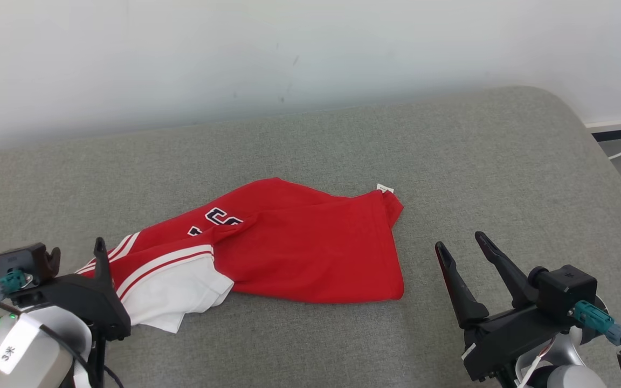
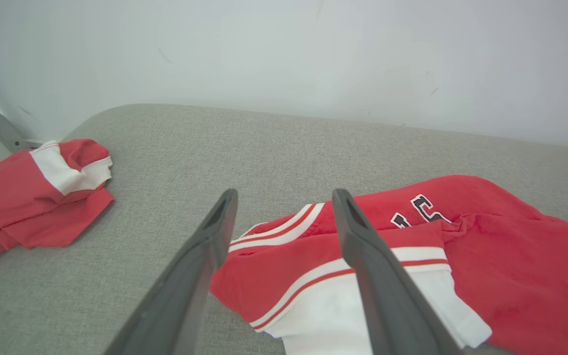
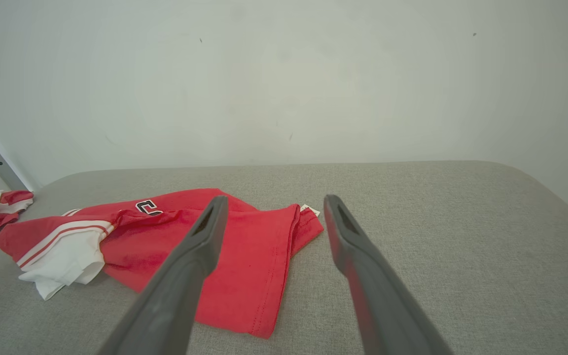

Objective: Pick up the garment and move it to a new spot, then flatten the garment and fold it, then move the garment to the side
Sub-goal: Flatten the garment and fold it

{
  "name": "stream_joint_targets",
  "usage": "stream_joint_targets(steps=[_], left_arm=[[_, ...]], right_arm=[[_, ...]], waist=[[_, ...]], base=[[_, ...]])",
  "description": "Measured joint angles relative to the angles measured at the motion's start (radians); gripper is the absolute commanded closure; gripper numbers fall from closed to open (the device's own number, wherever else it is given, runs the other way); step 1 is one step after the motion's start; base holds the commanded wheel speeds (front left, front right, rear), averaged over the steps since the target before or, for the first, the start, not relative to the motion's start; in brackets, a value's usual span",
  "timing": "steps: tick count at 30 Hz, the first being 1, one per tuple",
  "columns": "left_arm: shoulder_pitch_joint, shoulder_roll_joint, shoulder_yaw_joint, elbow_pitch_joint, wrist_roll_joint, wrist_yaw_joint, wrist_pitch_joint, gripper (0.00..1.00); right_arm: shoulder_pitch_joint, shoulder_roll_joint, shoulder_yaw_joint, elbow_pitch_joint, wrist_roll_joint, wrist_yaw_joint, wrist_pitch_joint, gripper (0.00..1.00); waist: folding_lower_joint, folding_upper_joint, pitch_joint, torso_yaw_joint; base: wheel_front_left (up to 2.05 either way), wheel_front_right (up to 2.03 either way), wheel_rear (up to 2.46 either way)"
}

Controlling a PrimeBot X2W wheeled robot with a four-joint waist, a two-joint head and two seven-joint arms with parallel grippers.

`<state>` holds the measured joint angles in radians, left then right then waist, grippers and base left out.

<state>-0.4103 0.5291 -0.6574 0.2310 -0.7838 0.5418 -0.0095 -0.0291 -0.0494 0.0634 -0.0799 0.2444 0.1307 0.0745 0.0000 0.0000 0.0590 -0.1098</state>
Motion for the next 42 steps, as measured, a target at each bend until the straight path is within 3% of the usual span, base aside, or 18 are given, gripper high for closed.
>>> stream_joint_targets(steps=[4,18,24,27,32,36,42], left_arm=[[0.013,0.016,0.008,-0.043,0.0,0.013,0.0,0.0],[0.043,-0.051,-0.04,-0.146,-0.029,-0.018,-0.005,0.0],[0.086,-0.114,0.002,-0.177,-0.06,-0.054,-0.128,0.0],[0.129,-0.146,0.052,-0.185,-0.086,-0.091,-0.212,0.0],[0.216,-0.237,0.2,-0.223,-0.131,-0.212,-0.25,0.0],[0.289,-0.341,0.391,-0.289,-0.03,-0.321,-0.252,0.0],[0.388,-0.434,0.511,-0.263,0.103,-0.474,-0.252,0.0]], right_arm=[[0.003,0.0,-0.004,0.0,0.0,0.0,-0.001,0.0],[0.007,0.0,-0.014,0.0,0.004,0.0,-0.004,0.0],[0.011,0.0,-0.031,0.021,0.046,0.0,-0.015,0.0],[0.015,0.0,-0.044,0.041,0.086,0.0,-0.04,0.0],[0.02,0.0,-0.064,0.093,0.146,0.0,-0.091,0.0],[0.018,0.0,-0.079,0.144,0.166,0.0,-0.157,0.0],[0.001,0.0,-0.081,0.213,0.13,0.0,-0.264,0.0]], waist=[[-0.0001,0.0,-0.005,0.006],[0.0,0.0,-0.001,0.016],[0.0,0.0,-0.005,0.013],[-0.0001,0.0,-0.013,0.012],[0.0,0.0,-0.031,0.02],[0.0,0.0,-0.046,0.033],[-0.0001,0.0,-0.07,0.059]], base=[[0.0,0.0,0.0],[0.0,0.0,0.0],[0.0,0.0,0.0],[0.0,0.0,0.0],[0.0,0.0,0.0],[0.0,0.0,0.0],[0.0,0.0,0.0]])
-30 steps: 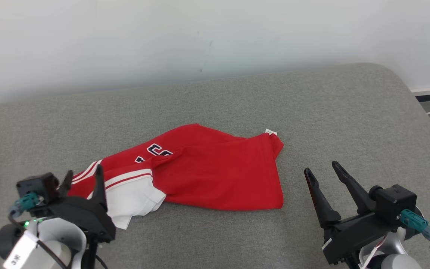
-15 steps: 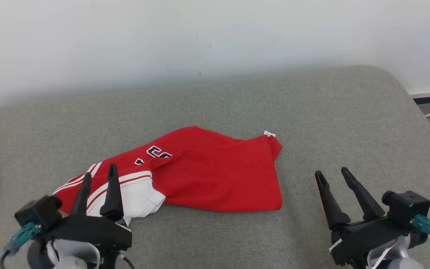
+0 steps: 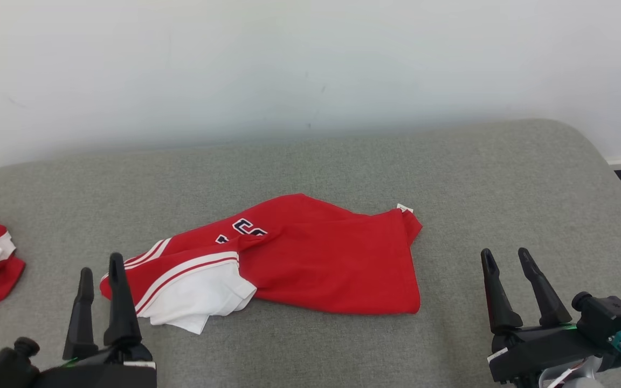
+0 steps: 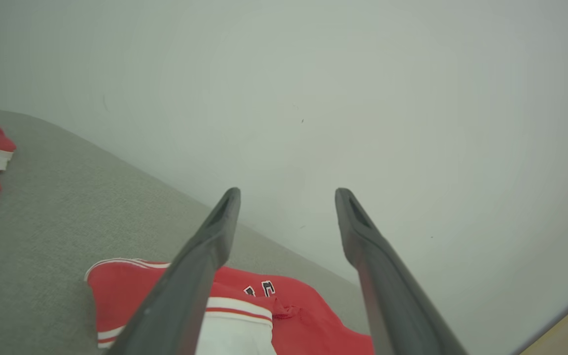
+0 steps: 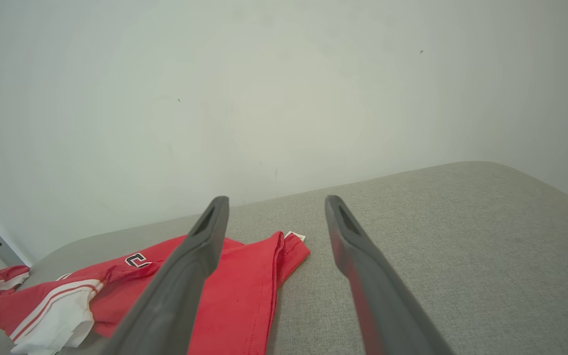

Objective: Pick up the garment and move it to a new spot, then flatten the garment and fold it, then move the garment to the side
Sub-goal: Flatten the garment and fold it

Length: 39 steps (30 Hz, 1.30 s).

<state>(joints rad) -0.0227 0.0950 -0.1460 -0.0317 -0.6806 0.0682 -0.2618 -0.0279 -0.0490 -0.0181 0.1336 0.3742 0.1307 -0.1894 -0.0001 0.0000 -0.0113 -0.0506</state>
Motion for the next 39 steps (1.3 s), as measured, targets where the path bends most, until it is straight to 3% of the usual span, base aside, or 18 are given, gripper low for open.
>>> stream_joint_targets(steps=[7,15,25,39], left_arm=[[0.047,-0.016,0.037,0.013,0.188,-0.082,0.0,0.0],[0.102,-0.009,0.055,0.066,0.343,-0.086,0.0,0.0],[0.132,0.022,0.079,0.193,0.362,-0.077,0.009,0.0],[0.126,0.045,0.06,0.231,0.362,-0.079,0.027,0.0]], right_arm=[[-0.001,0.0,-0.001,0.042,-0.007,0.0,-0.041,0.0],[0.013,0.0,-0.012,0.053,-0.073,0.0,-0.059,0.0],[0.024,0.0,-0.018,0.084,-0.202,0.0,-0.027,0.0],[0.025,0.0,-0.012,0.078,-0.208,0.0,0.018,0.0]], waist=[[0.0,0.0,-0.021,0.016],[0.0,0.0,-0.038,0.016],[0.0001,0.0,-0.051,0.023],[0.0001,0.0,-0.054,0.062]], base=[[0.0,0.0,0.0],[0.0,0.0,0.0],[0.0,0.0,0.0],[0.0,0.0,0.0]])
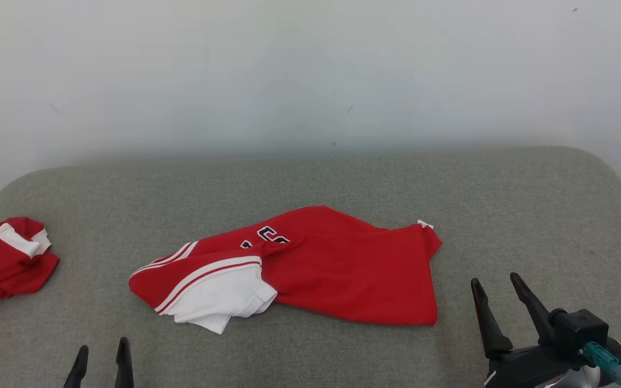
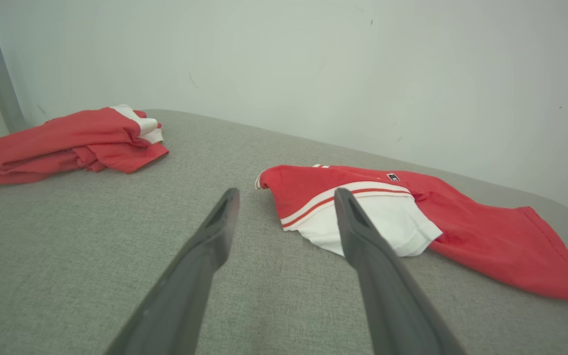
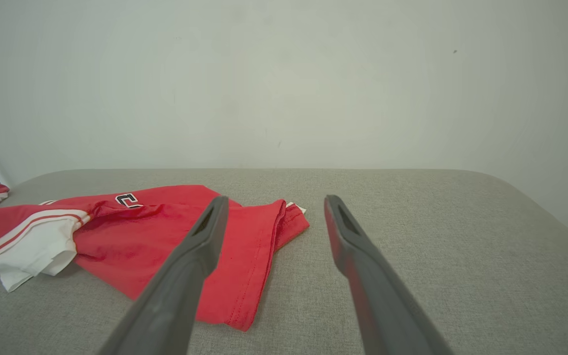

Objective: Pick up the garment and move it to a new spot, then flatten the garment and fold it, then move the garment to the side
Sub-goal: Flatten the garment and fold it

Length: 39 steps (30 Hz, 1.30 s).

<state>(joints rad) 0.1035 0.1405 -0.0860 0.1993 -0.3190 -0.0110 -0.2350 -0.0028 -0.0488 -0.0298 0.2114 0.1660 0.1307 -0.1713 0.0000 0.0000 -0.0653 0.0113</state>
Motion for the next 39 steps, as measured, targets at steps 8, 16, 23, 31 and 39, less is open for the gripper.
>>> stream_joint_targets(steps=[8,16,23,31,39], left_arm=[[-0.006,0.004,-0.014,0.0,0.0,-0.008,-0.001,0.0],[-0.012,0.002,-0.043,0.009,-0.006,-0.021,0.043,0.0],[-0.048,-0.02,-0.107,0.006,-0.044,-0.045,0.218,0.0],[-0.15,-0.057,-0.163,0.039,-0.121,-0.043,0.437,0.0],[-0.293,-0.077,-0.207,0.119,-0.121,0.019,0.564,0.0]], right_arm=[[0.0,0.0,0.005,-0.001,0.017,0.0,0.019,0.0],[-0.003,0.0,0.02,-0.003,0.018,0.0,0.053,0.0],[-0.056,0.0,0.023,-0.015,0.039,0.0,0.21,0.0],[-0.228,0.0,-0.016,0.032,0.05,0.0,0.521,0.0],[-0.398,-0.004,-0.066,0.085,0.005,0.0,0.693,0.0]], waist=[[0.0,0.0,0.007,0.004],[0.0,0.0,0.012,0.001],[0.0,0.0,0.026,0.005],[0.0001,0.0,0.059,0.014],[0.0001,0.0,0.122,0.035]], base=[[0.0,0.0,0.0],[0.0,0.0,0.0],[0.0,0.0,0.0],[0.0,0.0,0.0],[0.0,0.0,0.0]])
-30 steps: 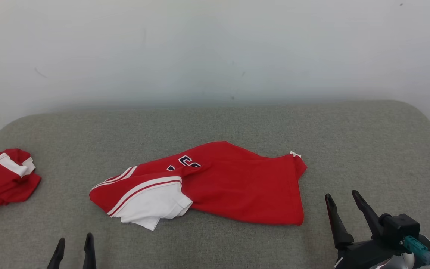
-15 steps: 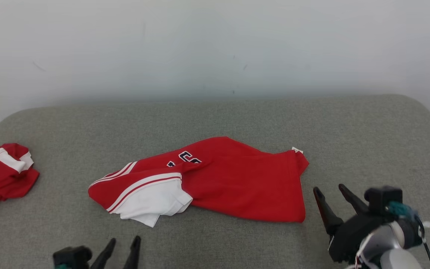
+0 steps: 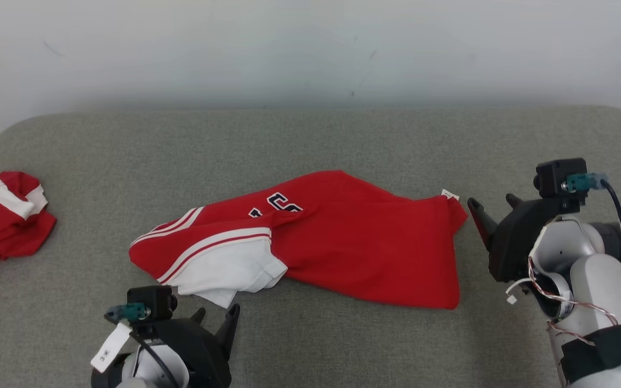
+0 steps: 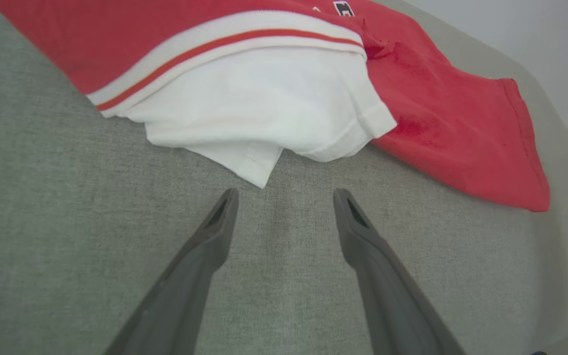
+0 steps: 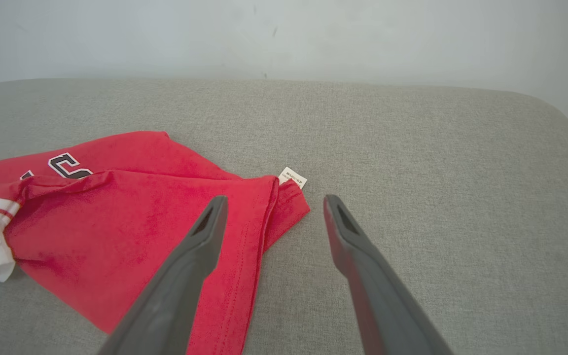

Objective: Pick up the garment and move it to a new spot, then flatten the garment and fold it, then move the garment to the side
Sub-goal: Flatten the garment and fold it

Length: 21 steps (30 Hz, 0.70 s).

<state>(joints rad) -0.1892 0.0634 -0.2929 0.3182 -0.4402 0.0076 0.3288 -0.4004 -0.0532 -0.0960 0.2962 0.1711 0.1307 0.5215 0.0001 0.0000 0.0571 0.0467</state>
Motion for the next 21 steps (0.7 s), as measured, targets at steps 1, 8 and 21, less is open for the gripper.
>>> stream_joint_targets(steps=[1,8,21], left_arm=[[-0.017,-0.001,-0.006,0.016,0.004,0.011,0.008,0.0],[-0.128,-0.008,-0.034,0.106,0.026,0.089,0.047,0.0],[-0.217,-0.013,-0.14,0.152,-0.094,0.134,0.068,0.48]], right_arm=[[-0.016,-0.001,-0.003,0.007,-0.002,0.0,0.008,0.0],[-0.142,-0.027,0.0,0.083,-0.031,0.0,0.039,0.0],[-0.263,-0.058,0.021,0.221,-0.055,0.0,0.002,0.0]], waist=[[0.0,0.0001,0.009,0.004],[0.0001,0.0001,0.074,0.024],[0.0001,0.0001,0.139,0.062]], base=[[0.0,0.0,0.0],[0.0,0.0,0.0],[0.0,0.0,0.0]])
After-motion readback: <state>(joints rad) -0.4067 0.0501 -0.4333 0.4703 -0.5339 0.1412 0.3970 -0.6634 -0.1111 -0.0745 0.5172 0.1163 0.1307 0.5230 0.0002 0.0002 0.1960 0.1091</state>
